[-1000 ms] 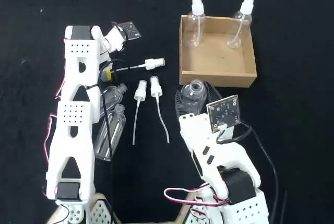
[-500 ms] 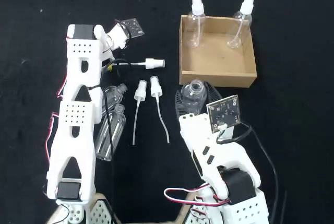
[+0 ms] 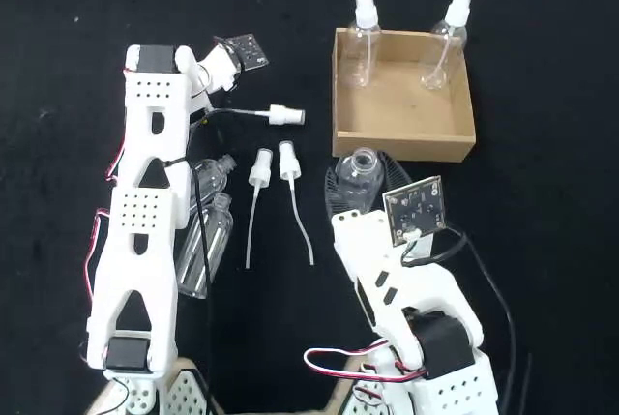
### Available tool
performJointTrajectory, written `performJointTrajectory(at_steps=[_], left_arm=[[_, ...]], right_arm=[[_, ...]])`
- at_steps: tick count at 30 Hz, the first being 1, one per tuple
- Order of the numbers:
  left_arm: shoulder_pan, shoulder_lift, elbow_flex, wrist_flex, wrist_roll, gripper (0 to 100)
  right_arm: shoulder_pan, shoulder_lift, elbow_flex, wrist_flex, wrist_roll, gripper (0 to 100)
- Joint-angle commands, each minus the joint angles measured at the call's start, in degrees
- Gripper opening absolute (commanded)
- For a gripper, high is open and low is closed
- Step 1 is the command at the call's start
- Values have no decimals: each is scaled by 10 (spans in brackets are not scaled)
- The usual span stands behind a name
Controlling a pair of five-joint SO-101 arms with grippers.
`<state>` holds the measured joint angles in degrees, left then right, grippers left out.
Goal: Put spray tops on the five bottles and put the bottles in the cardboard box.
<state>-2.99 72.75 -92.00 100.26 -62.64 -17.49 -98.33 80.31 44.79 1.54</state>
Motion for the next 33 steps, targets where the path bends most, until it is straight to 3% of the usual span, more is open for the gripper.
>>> performJointTrajectory(at_steps=[1,8,21,27,33], left_arm=[[3,-19,16,5,6,30],[-25,-19,22,5,4,29],[-160,-69,42,8,1,29],[-241,-150,211,8,5,29],[-295,-345,462,8,6,29]], right_arm=[[-5,6,-4,3,-1,191],[-5,6,-4,3,-1,191],[-5,6,-3,3,-1,191],[-5,6,-2,3,-1,191],[-5,6,-2,3,-1,191]])
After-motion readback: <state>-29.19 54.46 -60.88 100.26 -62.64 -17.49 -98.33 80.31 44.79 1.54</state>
